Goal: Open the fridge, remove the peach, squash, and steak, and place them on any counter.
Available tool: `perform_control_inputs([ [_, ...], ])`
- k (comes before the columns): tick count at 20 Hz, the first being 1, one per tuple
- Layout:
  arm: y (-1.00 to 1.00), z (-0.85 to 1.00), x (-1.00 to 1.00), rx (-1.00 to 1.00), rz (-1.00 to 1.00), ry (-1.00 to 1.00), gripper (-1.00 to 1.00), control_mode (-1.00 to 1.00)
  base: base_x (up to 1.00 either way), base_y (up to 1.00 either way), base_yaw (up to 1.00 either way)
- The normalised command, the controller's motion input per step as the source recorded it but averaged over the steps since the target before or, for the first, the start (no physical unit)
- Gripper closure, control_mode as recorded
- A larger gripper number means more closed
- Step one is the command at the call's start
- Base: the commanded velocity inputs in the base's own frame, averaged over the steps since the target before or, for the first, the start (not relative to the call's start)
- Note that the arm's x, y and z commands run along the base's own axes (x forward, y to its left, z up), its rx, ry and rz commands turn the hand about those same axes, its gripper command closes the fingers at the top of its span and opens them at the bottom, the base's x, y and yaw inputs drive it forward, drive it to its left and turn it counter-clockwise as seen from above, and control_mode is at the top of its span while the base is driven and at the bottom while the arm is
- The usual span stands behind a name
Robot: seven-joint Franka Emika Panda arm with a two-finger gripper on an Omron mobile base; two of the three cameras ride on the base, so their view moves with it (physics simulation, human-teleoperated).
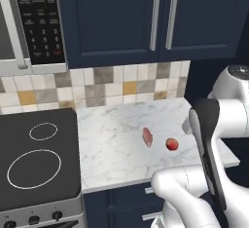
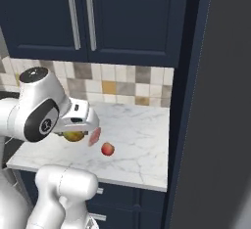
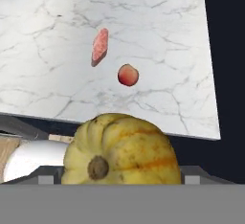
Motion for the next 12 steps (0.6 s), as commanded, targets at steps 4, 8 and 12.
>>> perform_control_inputs([
  [4, -0.38, -0.53, 0.91, 0.0, -0.01, 0.11, 1.0, -1.0, 0.0, 0.0, 0.0],
  [8, -0.73, -0.75, 0.71, 0.0, -0.04, 0.06, 1.0, -1.0, 0.0, 0.0, 0.0],
  [12, -0.49, -1.0, 0.61, 0.0, -0.05, 0.04, 1.0, -1.0, 0.0, 0.0, 0.0],
])
